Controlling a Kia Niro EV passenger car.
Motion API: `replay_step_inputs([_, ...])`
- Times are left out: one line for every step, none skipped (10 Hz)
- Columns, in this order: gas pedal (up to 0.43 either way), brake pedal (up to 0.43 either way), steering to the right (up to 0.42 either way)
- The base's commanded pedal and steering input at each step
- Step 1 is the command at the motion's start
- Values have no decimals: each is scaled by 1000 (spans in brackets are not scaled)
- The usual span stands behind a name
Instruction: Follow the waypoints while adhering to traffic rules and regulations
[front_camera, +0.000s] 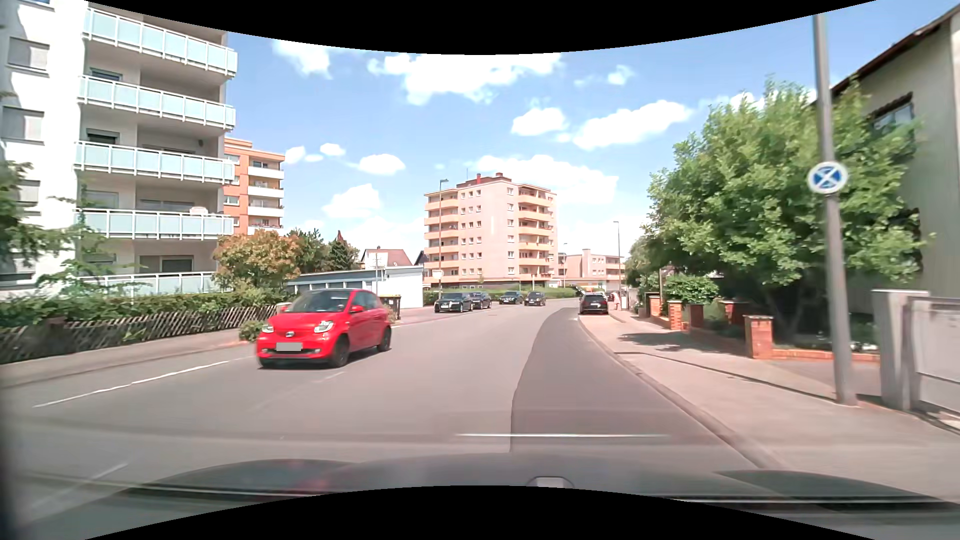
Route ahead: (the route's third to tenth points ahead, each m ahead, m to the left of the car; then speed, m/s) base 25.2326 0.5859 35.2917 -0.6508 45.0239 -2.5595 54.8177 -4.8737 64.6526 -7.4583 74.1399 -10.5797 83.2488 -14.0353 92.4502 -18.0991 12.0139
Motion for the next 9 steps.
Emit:
replay_step_inputs([0, 122, 17])
replay_step_inputs([0, 122, 17])
replay_step_inputs([0, 122, 18])
replay_step_inputs([0, 122, 19])
replay_step_inputs([0, 122, 20])
replay_step_inputs([0, 122, 19])
replay_step_inputs([0, 122, 20])
replay_step_inputs([0, 122, 22])
replay_step_inputs([0, 122, 23])
